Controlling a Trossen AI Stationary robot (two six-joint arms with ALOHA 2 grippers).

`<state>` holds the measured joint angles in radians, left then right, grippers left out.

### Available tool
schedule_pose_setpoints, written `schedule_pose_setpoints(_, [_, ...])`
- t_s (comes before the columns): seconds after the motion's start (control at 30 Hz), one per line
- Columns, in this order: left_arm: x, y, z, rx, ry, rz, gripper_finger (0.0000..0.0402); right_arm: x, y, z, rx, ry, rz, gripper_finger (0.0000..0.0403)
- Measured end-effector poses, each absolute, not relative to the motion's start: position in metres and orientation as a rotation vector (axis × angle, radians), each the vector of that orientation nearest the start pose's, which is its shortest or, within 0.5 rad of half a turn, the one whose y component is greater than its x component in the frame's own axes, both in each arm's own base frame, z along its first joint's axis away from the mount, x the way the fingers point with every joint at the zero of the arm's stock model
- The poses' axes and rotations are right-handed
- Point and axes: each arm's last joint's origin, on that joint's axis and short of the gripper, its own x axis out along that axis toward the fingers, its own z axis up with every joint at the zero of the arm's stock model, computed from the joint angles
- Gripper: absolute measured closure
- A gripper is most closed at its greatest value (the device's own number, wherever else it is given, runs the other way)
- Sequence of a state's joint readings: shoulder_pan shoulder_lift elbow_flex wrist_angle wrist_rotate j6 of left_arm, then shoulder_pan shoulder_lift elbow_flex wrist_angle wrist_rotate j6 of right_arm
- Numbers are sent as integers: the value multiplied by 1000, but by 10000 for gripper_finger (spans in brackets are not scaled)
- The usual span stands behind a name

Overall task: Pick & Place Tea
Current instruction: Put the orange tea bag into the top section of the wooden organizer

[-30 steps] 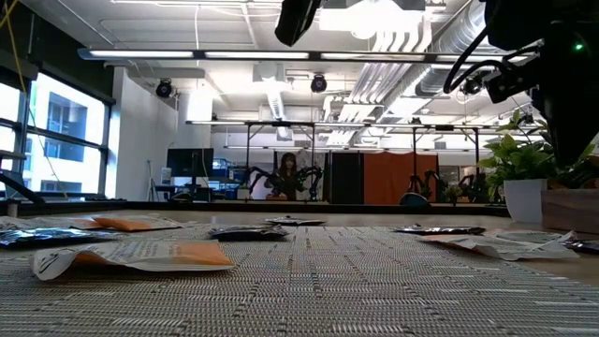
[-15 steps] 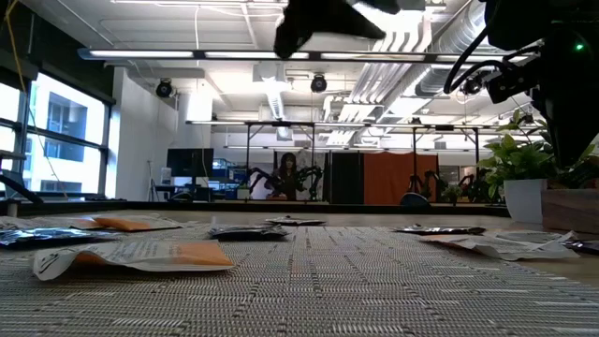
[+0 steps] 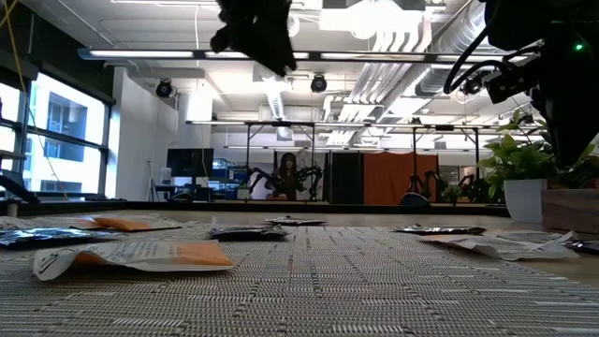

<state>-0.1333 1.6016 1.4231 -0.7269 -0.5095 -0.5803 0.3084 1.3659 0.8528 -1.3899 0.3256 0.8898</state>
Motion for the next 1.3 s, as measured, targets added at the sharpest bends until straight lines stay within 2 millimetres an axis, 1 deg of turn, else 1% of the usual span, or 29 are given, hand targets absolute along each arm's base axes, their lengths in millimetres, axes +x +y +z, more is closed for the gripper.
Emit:
schedule_pose_setpoints(0.07, [335, -23, 307, -232, 742, 639, 284, 173, 45, 204, 48, 1592, -772, 254])
schedule_pose_setpoints(0.13, [335, -17, 307, -231, 741, 660, 284, 173, 45, 204, 48, 1592, -773, 253])
schedule_pose_setpoints(0.27, [336, -10, 305, -246, 781, 615, 284, 173, 45, 204, 53, 1585, -771, 253])
schedule_pose_setpoints(0.37, [345, -7, 294, -200, 820, 595, 284, 175, 46, 203, 66, 1571, -761, 252])
schedule_pose_setpoints(0.43, [343, -7, 289, -169, 874, 583, 284, 176, 46, 203, 72, 1567, -757, 252])
schedule_pose_setpoints(0.53, [349, -8, 290, -176, 840, 575, 284, 176, 46, 203, 72, 1564, -754, 254])
schedule_pose_setpoints(0.63, [349, -8, 280, -158, 902, 558, 284, 176, 46, 203, 49, 1575, -729, 257])
schedule_pose_setpoints(0.7, [356, -9, 277, -163, 884, 547, 284, 176, 47, 203, 43, 1585, -712, 258])
schedule_pose_setpoints(0.8, [354, -9, 270, -145, 938, 556, 284, 176, 48, 202, 73, 1602, -691, 258])
schedule_pose_setpoints(0.9, [356, -9, 274, -156, 906, 551, 284, 176, 49, 202, 104, 1622, -672, 256])
schedule_pose_setpoints(1.3, [356, -9, 273, -156, 908, 551, 284, 176, 49, 202, 133, 1627, -678, 261])
